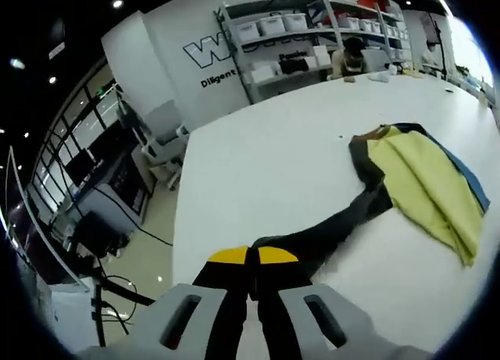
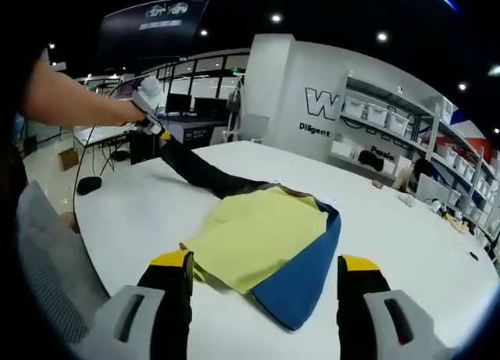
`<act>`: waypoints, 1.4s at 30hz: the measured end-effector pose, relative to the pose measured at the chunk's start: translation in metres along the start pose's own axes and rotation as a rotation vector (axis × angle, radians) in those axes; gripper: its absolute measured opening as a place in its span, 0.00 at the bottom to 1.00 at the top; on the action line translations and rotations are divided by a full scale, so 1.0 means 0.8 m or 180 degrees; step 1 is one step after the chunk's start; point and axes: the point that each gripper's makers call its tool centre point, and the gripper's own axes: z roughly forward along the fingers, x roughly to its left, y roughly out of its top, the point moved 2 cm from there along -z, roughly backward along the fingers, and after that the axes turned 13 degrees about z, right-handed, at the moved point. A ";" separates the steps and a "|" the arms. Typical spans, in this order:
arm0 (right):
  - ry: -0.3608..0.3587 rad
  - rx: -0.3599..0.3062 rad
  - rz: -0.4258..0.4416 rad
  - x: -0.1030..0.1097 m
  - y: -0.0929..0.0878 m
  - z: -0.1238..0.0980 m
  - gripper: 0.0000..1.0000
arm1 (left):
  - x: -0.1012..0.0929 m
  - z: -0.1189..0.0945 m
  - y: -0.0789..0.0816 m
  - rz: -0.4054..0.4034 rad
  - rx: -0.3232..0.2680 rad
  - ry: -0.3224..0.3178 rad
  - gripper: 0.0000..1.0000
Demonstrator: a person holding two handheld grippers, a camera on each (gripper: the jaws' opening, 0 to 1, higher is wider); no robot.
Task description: Fold the garment on the visible template until the final outline fits inside the template.
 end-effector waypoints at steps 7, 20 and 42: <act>-0.0033 0.0058 0.0028 -0.004 -0.004 0.001 0.75 | 0.032 0.030 -0.007 -0.0097 0.0153 0.0045 0.00; -0.0076 0.0202 0.0043 -0.007 -0.015 0.004 0.74 | 0.043 0.082 -0.067 -0.0332 0.0895 -0.0278 0.00; -0.0086 0.0316 0.0056 -0.009 -0.025 0.006 0.72 | 0.005 0.099 -0.142 -0.0447 0.1628 -0.0585 0.00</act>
